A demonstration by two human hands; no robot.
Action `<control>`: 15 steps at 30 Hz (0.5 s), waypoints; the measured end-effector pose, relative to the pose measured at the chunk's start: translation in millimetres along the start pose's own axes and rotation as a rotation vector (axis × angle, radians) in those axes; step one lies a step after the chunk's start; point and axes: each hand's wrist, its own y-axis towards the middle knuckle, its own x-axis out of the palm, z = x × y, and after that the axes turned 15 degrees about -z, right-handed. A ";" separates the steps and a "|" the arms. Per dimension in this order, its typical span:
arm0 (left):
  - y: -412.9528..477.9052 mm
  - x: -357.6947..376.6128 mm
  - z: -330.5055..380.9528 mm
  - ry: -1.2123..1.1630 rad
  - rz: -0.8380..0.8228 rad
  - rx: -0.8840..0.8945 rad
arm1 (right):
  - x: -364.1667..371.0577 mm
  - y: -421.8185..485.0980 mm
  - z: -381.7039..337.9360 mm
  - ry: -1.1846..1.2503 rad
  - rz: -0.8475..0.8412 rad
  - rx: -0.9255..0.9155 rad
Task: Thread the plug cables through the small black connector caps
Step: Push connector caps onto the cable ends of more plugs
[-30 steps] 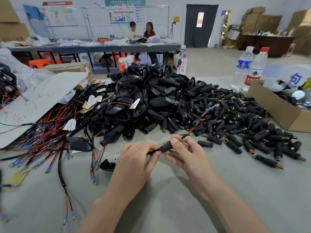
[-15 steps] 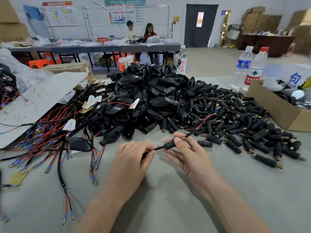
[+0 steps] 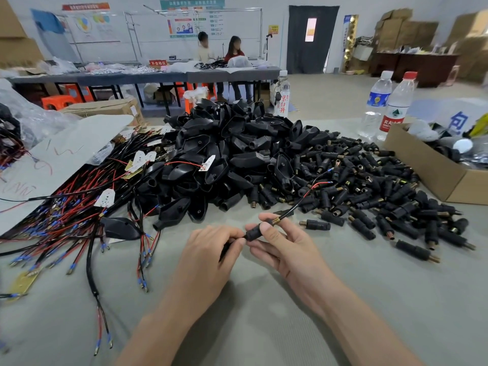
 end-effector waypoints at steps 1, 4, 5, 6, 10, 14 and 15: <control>0.2 -0.3 0.6 -0.006 0.002 0.000 | 0.2 -0.1 0.3 0.003 -0.005 -0.006; 0.7 -1.7 2.7 -0.013 0.024 -0.011 | 1.4 0.4 -0.6 0.005 0.003 -0.042; 0.7 -2.0 2.1 -0.020 0.028 -0.025 | 1.2 1.0 -1.3 0.013 0.010 -0.057; 0.5 -2.5 1.3 -0.034 0.025 -0.043 | 0.6 1.4 -2.1 0.024 0.018 -0.071; -1.8 -3.3 -3.1 -0.086 -0.029 -0.089 | -2.4 1.2 -4.6 0.038 0.042 -0.092; -3.4 -2.6 -1.8 -0.096 -0.050 -0.106 | -3.3 1.2 -3.2 0.023 0.036 -0.066; -3.8 -2.7 -1.7 -0.095 -0.052 -0.107 | -3.1 1.2 -2.8 0.009 0.032 -0.061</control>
